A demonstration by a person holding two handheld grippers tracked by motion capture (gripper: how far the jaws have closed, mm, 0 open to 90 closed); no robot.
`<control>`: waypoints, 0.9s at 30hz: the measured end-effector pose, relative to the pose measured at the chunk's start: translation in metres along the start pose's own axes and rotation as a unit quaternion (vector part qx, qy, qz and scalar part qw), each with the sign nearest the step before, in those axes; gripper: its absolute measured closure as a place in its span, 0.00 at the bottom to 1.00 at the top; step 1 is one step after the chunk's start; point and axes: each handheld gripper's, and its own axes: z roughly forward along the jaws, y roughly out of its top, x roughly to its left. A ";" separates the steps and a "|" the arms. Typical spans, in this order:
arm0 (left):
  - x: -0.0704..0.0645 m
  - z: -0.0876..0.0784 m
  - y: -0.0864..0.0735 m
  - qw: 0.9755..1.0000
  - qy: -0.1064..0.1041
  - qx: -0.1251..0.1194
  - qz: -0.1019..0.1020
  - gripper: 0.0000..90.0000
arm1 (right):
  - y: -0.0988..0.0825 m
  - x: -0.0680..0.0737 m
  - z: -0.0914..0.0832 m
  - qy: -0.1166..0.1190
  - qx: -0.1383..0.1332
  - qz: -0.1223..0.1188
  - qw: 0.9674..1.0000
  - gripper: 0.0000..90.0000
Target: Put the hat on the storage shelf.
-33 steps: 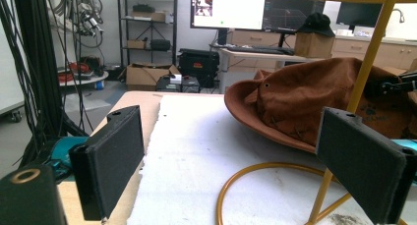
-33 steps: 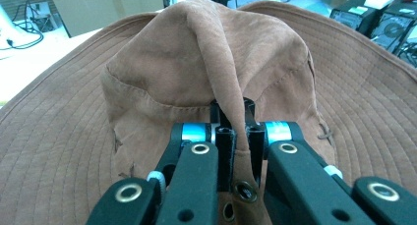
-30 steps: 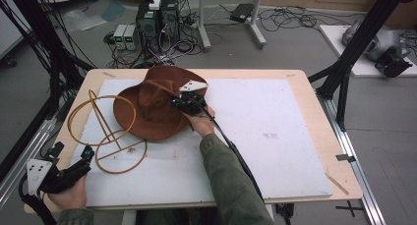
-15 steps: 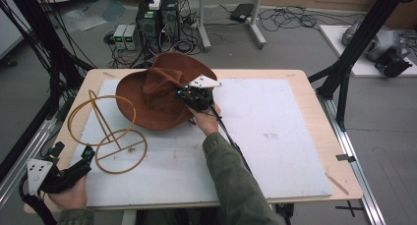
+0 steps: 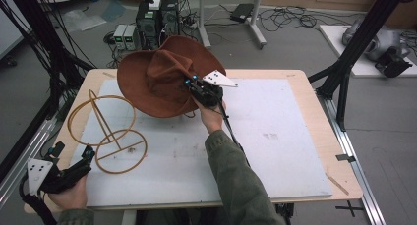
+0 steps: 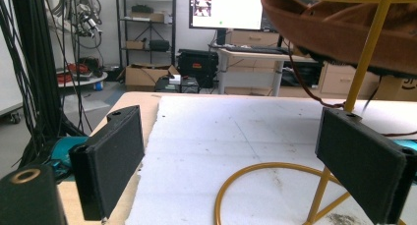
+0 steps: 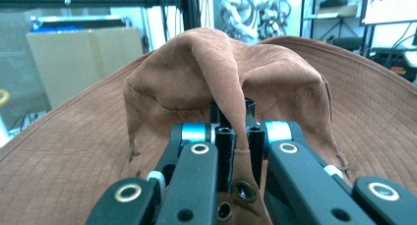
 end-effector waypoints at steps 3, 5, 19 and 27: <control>0.000 0.000 0.000 1.000 -0.001 0.001 0.001 0.13 | 0.005 -0.002 -0.004 -0.001 -0.019 0.003 1.000 0.98; 0.000 0.000 0.000 1.000 -0.002 0.001 0.002 0.13 | 0.008 -0.003 -0.007 -0.002 -0.030 0.007 1.000 0.98; -0.003 0.002 -0.001 1.000 -0.007 0.004 0.005 0.13 | 0.037 -0.010 -0.035 0.003 -0.100 -0.006 0.995 0.98; -0.004 0.004 -0.001 1.000 -0.008 0.004 0.003 0.13 | 0.057 -0.001 -0.041 0.023 -0.120 -0.024 0.992 0.98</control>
